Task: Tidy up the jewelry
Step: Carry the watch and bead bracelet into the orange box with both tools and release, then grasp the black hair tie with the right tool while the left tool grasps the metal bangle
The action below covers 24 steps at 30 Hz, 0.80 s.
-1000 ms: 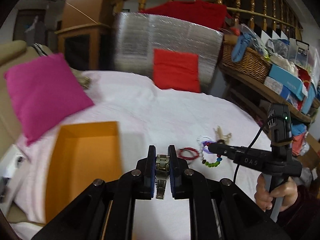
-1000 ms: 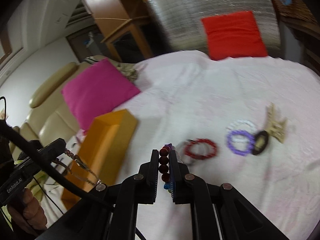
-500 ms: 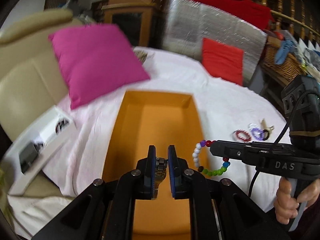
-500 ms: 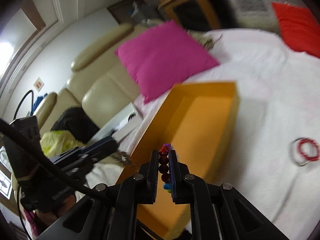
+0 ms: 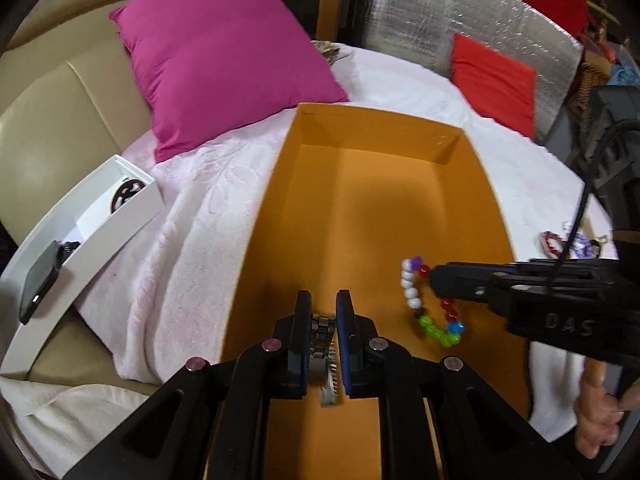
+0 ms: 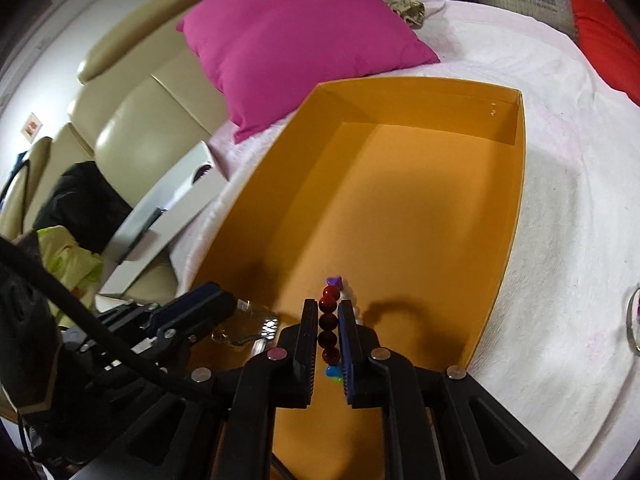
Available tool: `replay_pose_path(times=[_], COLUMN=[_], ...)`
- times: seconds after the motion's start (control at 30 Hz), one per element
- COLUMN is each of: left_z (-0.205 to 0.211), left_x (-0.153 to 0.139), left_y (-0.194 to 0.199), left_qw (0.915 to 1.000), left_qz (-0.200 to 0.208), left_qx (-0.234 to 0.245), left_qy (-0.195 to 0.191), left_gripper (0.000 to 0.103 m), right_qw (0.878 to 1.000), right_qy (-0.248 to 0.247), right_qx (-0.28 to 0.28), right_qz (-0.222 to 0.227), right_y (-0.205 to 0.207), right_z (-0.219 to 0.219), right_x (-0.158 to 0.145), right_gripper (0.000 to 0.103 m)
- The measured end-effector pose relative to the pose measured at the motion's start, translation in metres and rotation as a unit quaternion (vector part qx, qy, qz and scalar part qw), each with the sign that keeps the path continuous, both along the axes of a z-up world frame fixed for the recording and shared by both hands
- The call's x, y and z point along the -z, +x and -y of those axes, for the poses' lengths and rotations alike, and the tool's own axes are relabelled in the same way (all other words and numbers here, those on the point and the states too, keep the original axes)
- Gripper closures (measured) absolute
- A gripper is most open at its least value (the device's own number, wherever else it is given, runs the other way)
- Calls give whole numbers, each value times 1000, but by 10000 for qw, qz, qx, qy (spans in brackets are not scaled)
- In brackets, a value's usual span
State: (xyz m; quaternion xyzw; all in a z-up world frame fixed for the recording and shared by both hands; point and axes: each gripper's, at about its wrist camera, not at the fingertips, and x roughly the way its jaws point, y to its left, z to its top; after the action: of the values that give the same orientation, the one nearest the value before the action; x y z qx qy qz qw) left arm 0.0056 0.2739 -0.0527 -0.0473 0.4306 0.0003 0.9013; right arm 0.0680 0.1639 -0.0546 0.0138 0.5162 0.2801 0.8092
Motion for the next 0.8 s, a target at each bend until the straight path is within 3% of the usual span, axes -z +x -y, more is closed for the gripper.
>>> replay_pose_path(times=[0.13,0.27,0.37,0.53,0.63,0.7,0.8], left_z=[2,10,19,57,90,117,166], left_x=[-5,-16,-26,-51,-63,-67,-61], left_y=[-1,-3,-2,2,9,15,24], left_qw=[9998,9988,9983,9974,9969,9964,9946], left_qz=[42,196,305,567,728,798,838], left_qx=[-101,-123,-107,21,117,249,598], left_qy=[143,431,476,442,272,151,134], left_gripper=[79,68,68,59,48,40,39], right_qw=[9999,9983,9950,9870,9778,9697,9559], right_qy=[53,386,616,579,576,542,733], right_qx=[115,332,603,1229,1763,2171,2755], right_qz=[-80,280,505,858,977,982,706], right_y=[5,-1,-7,-24,-37,-43,-45], right_z=[15,50,92,180,243,284,341], right_x=[-7,-30,-47,-63,-64,-60,-52], right_gripper=[80,80,80,80,78,76,76])
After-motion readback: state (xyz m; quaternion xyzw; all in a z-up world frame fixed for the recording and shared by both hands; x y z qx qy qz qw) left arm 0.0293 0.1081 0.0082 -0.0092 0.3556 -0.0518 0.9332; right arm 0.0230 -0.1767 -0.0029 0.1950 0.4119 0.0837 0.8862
